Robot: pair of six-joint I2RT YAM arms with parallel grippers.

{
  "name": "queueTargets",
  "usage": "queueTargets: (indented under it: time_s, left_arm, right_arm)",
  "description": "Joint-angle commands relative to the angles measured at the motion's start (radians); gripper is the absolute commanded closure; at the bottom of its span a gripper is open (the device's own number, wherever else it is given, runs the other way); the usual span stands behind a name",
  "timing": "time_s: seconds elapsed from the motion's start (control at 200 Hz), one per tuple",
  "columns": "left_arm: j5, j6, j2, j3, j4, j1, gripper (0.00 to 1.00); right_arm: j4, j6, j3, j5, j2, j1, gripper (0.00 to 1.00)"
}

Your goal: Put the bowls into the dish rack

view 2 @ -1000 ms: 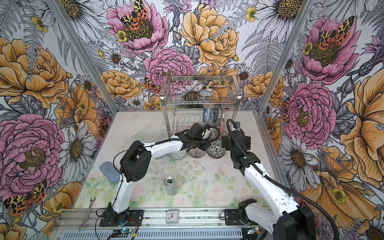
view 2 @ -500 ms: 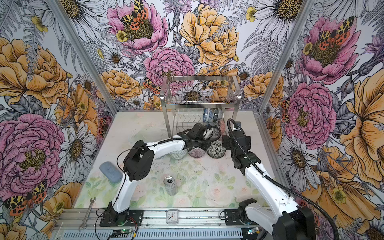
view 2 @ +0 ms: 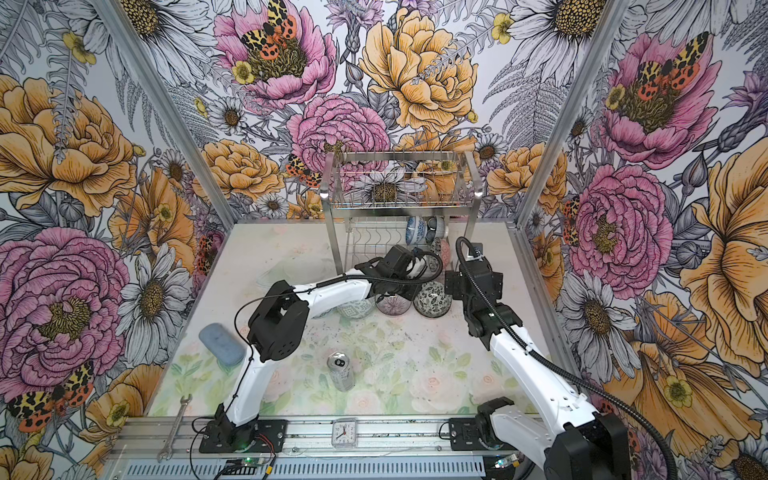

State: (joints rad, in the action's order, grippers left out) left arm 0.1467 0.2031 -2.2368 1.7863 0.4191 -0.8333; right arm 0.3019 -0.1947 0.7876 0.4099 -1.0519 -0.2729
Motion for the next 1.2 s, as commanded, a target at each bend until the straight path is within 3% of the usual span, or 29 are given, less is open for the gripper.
queueTargets:
  time_s: [0.0,0.751,0.951,1.191]
  left_arm:
    - [-0.001,-0.002,0.004,0.030,0.012,-0.007,1.00]
    - [-0.023,-0.036,0.121,0.094,0.008,0.019,1.00]
    - [-0.091,-0.038,0.214,0.008,-0.035,0.037,1.00]
    - [-0.149,-0.015,0.364,-0.213,-0.193,0.085,1.00]
  right_arm:
    - [-0.029,-0.020,-0.013,-0.012,0.016,0.007,0.01]
    - [-0.014,-0.031,-0.002,-0.058,0.076,0.011,0.00]
    - [0.011,-0.053,0.025,-0.114,0.075,0.010,0.00]
    - [-0.029,-0.179,0.048,-0.301,0.034,0.003,0.00]
